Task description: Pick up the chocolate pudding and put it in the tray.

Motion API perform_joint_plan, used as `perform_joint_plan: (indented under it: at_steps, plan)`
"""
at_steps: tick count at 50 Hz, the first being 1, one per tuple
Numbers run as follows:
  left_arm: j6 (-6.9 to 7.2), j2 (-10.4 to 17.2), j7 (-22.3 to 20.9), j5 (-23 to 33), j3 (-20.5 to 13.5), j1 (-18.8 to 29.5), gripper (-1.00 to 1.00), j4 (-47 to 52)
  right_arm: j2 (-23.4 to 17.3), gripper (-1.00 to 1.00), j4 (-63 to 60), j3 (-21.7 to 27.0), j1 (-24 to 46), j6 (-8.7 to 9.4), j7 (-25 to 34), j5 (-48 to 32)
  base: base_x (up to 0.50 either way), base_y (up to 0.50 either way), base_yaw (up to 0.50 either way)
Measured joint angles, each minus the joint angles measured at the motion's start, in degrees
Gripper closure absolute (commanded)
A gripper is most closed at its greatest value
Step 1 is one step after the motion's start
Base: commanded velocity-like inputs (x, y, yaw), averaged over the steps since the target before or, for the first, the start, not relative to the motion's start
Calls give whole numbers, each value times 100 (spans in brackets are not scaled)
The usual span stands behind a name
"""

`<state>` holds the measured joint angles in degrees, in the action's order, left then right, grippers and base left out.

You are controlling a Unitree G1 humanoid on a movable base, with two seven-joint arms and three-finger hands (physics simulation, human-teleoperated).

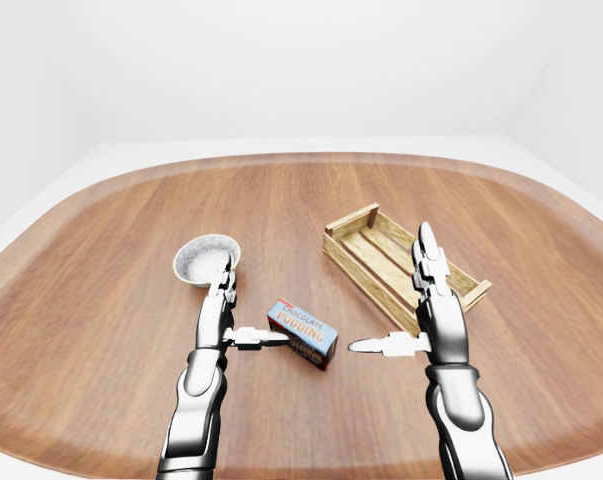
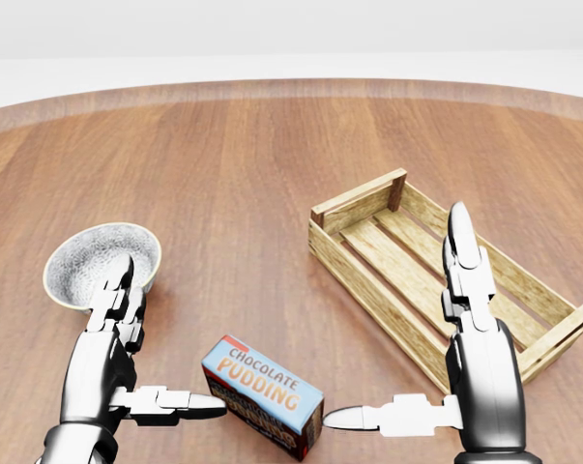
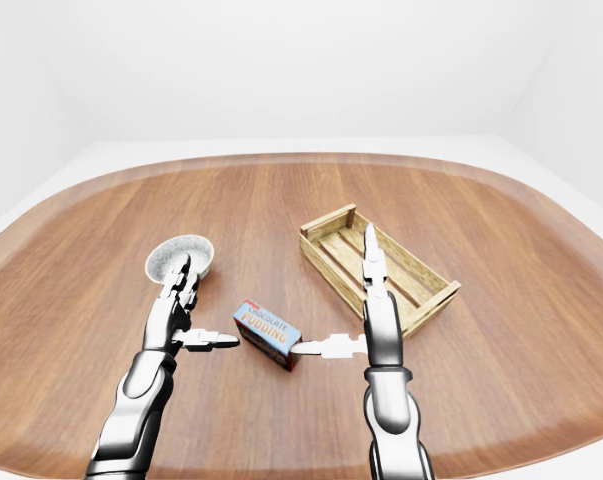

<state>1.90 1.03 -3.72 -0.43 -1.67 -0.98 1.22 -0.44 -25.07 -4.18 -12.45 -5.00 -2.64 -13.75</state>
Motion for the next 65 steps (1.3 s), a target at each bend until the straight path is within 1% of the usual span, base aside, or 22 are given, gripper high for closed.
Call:
perform_joint_plan:
  at_steps: [12, 27, 29, 32, 35, 42, 49, 65]
  plan:
    - [-15, -1, -2, -1, 1, -1, -100, -8, 0, -100, -65, -1, 0, 0, 17, 3, 20, 0, 0]
    - [-21, -3, -6, -11, 3, -15, -100, 14, -5, -100, -63, -17, -2, 0, 59, 52, 0, 0, 0]
    - [-24, 3, 40, 68, 18, -9, -100, 3, -6, -100, -38, -19, -3, 0, 59, 55, 0, 0, 0]
    - [-38, 25, 177, 356, 80, 1, -100, -40, -9, -100, 45, -24, -11, 0, 52, 61, 0, 0, 0]
    - [-86, 29, 275, 545, 118, -1, -100, -61, -8, -100, 58, -30, -18, 0, 59, 67, 0, 0, 0]
    - [-149, 30, 430, 828, 174, -7, -100, -88, -11, -100, 1, -80, -50, 0, 75, 50, 0, 0, 0]
    - [-180, 31, 508, 972, 203, -8, -100, -106, -21, -100, 87, -176, -98, 0, 40, -5, 0, 0, 0]
    - [-212, 31, 561, 1083, 228, -5, -100, -141, -87, -100, 738, -604, -209, 0, -220, -284, 0, 0, 0]
